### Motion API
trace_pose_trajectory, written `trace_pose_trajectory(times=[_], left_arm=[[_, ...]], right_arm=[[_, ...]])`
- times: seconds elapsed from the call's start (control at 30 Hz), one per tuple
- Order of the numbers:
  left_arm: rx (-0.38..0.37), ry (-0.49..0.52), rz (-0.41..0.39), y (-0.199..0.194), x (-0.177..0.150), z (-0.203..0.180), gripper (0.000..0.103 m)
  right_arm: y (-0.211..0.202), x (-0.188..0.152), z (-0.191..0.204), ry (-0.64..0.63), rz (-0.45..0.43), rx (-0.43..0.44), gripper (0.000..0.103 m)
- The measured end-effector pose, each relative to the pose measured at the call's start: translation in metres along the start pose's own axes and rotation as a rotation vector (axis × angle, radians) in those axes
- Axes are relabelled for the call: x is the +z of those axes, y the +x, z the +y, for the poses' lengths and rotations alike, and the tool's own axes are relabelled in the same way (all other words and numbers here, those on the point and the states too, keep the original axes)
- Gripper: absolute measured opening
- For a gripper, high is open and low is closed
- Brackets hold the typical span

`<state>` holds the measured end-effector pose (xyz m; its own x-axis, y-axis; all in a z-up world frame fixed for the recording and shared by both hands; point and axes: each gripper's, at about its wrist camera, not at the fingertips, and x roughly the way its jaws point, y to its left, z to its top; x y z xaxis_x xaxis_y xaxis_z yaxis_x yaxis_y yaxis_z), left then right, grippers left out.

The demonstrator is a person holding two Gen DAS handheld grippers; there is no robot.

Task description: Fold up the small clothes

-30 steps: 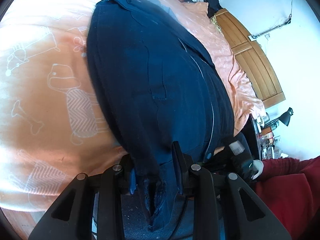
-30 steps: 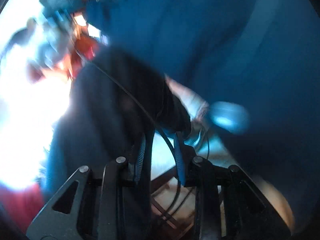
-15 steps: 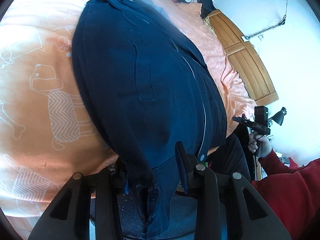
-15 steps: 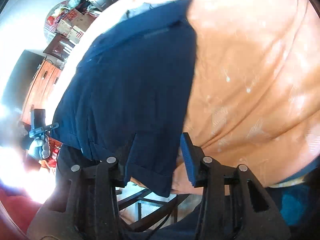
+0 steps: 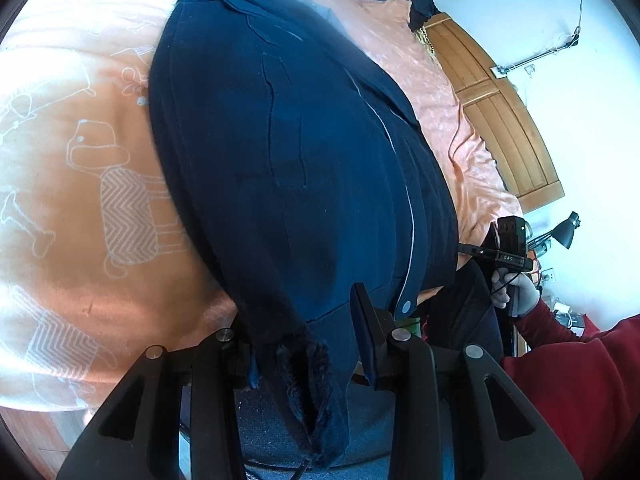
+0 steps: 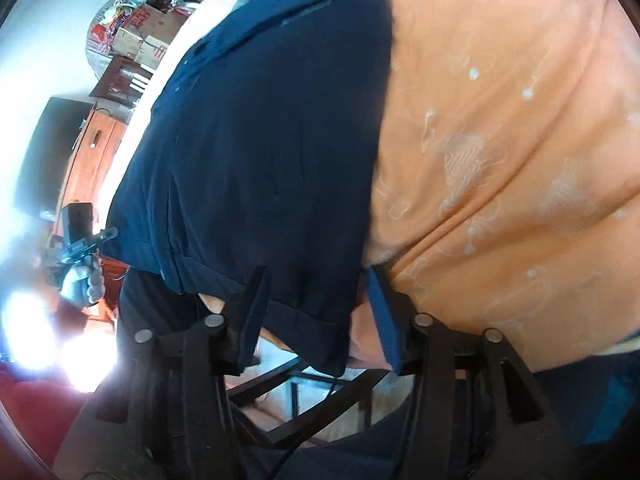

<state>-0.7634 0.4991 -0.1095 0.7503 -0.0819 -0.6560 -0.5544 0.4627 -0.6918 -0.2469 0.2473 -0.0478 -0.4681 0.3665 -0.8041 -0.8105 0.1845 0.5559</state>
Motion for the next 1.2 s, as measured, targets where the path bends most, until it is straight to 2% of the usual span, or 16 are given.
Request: trace_pose_trajectory(times=[0.1, 0.2, 0.27, 0.3, 0.33, 0.37, 0.4, 0.43, 0.53, 0.7, 0.9, 1.0, 1.2], left_arm=[[-0.026, -0.029, -0.010, 0.002, 0.001, 0.008, 0.036], [-0.030, -0.033, -0.019, 0.000, 0.001, 0.008, 0.036], [-0.023, -0.028, -0.020, -0.001, 0.001, 0.008, 0.036], [-0.020, -0.027, -0.021, 0.000, 0.001, 0.007, 0.035], [-0.012, -0.023, -0.027, 0.000, 0.002, 0.006, 0.032], [-0.002, -0.017, -0.035, 0.000, 0.003, 0.003, 0.024], [0.007, -0.012, -0.048, -0.001, 0.004, -0.001, 0.016], [0.000, -0.013, -0.068, -0.004, 0.005, -0.005, 0.016], [-0.052, 0.002, -0.159, -0.021, 0.016, -0.022, 0.013], [-0.129, 0.062, -0.297, -0.054, 0.047, -0.056, 0.013], [-0.193, 0.069, -0.415, -0.085, 0.092, -0.066, 0.013], [-0.217, 0.057, -0.458, -0.094, 0.132, -0.063, 0.013], [-0.171, 0.050, -0.460, -0.081, 0.228, -0.052, 0.013]], right_arm=[[0.009, -0.001, 0.001, -0.015, 0.032, 0.027, 0.050], [0.006, -0.001, 0.000, -0.002, 0.019, 0.059, 0.055], [0.008, -0.002, -0.002, -0.004, 0.019, 0.058, 0.051], [0.009, -0.002, 0.002, -0.010, 0.018, 0.049, 0.037], [0.006, -0.002, 0.003, -0.023, 0.008, 0.031, 0.009], [0.000, -0.001, 0.005, -0.028, -0.022, 0.027, 0.006], [-0.010, 0.000, 0.006, -0.010, -0.061, 0.073, 0.003], [-0.024, 0.002, 0.011, 0.001, -0.117, 0.120, 0.002], [-0.057, 0.014, 0.030, -0.003, -0.231, 0.225, 0.001], [-0.102, 0.046, 0.054, -0.033, -0.360, 0.322, 0.000], [-0.126, 0.089, 0.055, 0.001, -0.457, 0.353, 0.000], [-0.128, 0.127, 0.059, -0.009, -0.493, 0.347, 0.000], [-0.115, 0.228, 0.045, -0.004, -0.490, 0.314, 0.000]])
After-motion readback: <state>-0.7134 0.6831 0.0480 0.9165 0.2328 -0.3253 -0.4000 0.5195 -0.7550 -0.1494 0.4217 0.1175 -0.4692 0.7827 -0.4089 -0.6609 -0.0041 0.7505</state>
